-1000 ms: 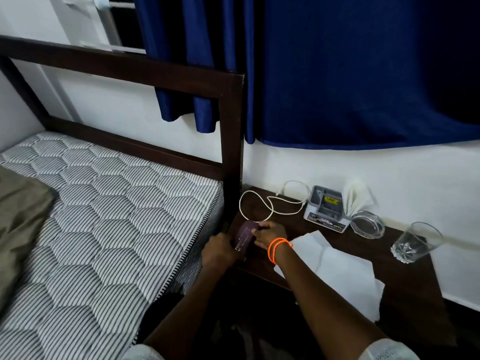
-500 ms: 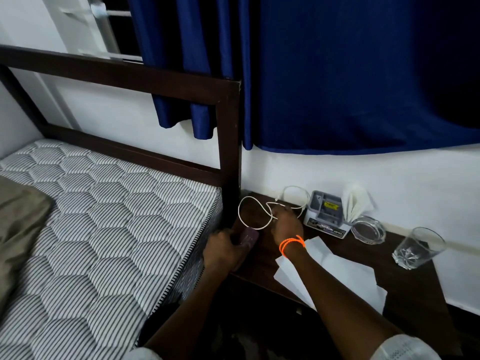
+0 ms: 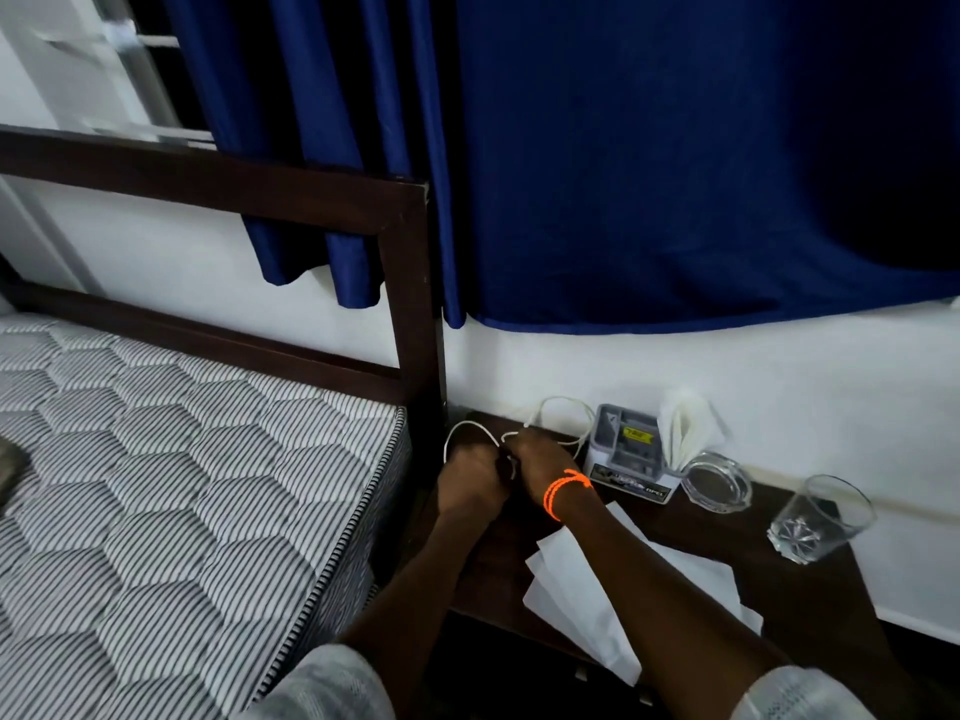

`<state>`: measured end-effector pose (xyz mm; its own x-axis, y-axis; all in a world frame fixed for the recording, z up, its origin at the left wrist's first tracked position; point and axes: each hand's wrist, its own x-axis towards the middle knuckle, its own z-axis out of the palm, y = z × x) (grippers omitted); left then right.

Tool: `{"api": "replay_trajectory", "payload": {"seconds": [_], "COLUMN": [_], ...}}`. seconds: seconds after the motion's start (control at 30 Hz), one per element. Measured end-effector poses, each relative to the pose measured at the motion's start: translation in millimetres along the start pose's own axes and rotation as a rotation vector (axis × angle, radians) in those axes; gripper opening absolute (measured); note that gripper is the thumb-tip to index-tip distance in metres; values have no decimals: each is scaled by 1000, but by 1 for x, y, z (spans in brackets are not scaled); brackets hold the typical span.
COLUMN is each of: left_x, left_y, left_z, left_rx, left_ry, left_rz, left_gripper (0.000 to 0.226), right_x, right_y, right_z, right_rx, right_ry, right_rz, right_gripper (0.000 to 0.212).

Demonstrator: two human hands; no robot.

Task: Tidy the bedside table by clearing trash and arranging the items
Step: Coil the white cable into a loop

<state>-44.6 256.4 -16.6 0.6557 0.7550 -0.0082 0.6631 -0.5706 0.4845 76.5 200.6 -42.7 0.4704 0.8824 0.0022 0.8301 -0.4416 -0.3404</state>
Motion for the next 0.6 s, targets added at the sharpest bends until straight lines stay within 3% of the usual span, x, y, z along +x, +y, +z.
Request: {"api": "replay_trajectory", "payload": {"seconds": [0.17, 0.33, 0.47, 0.6], "left_x": [5, 14, 21, 24], "left_y": [-2, 2, 18, 47], "left_z": [0, -15, -50, -99], "left_rx": [9, -33, -86, -153], "left_ry": [-14, 109, 216, 320], "left_rz": [-14, -3, 111, 179], "left_gripper": [39, 26, 27, 27], "right_x": [10, 7, 13, 2], "right_y": [11, -19, -25, -37], "right_z": [10, -38, -80, -139], "right_rx": [74, 101, 71, 24], "right_ry": [-7, 117, 215, 368], "right_rz": [-1, -85, -81, -131], "right_gripper": [28, 21, 33, 29]}}
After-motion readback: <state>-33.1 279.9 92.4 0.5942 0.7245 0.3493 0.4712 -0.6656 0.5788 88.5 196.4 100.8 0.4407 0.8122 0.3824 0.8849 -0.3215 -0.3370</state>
